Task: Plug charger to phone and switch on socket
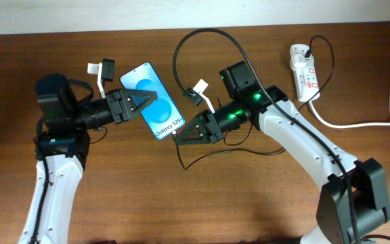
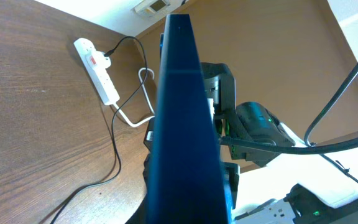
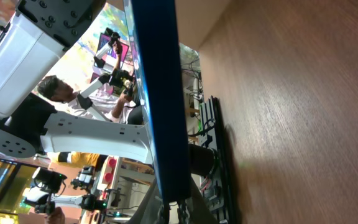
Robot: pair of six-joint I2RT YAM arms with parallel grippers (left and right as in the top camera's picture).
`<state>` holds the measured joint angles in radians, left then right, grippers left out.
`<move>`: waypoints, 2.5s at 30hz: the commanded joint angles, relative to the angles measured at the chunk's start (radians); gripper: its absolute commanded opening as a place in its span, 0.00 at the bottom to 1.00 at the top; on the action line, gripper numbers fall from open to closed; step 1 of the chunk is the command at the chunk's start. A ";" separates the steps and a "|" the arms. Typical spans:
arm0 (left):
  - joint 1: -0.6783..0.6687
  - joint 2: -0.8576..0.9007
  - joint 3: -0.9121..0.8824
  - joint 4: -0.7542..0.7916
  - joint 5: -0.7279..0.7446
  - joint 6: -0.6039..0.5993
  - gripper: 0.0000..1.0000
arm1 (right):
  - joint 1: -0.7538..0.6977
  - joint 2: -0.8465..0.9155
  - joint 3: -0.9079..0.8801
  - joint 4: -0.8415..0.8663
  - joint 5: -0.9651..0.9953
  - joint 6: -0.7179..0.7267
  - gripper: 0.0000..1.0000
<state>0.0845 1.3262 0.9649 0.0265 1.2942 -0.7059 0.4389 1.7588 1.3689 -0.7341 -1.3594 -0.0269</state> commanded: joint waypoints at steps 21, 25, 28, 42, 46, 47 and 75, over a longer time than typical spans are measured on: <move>-0.065 -0.023 -0.016 -0.020 0.280 -0.021 0.00 | -0.059 0.004 0.175 -0.329 0.261 -0.205 0.04; -0.065 -0.023 -0.016 -0.019 0.277 -0.006 0.00 | -0.058 0.004 0.175 -0.387 0.275 -0.206 0.04; -0.064 -0.022 -0.016 -0.019 0.204 0.027 0.00 | -0.058 0.004 0.175 -0.467 0.302 -0.258 0.04; -0.064 0.206 -0.016 -0.019 0.157 0.027 0.00 | -0.014 -0.001 0.175 -0.719 0.300 -0.564 0.04; -0.064 0.209 -0.015 0.020 0.169 0.026 0.00 | 0.059 -0.001 0.175 -0.645 0.362 -0.561 0.04; -0.064 0.209 -0.015 0.045 0.184 0.026 0.00 | 0.078 -0.001 0.174 -0.616 0.380 -0.533 0.04; -0.062 0.209 -0.015 0.079 0.256 0.026 0.00 | 0.039 0.000 0.174 -0.502 0.267 -0.327 0.04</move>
<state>0.0212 1.5414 0.9478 0.0986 1.5093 -0.6956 0.4782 1.7630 1.5295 -1.2396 -1.0569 -0.3569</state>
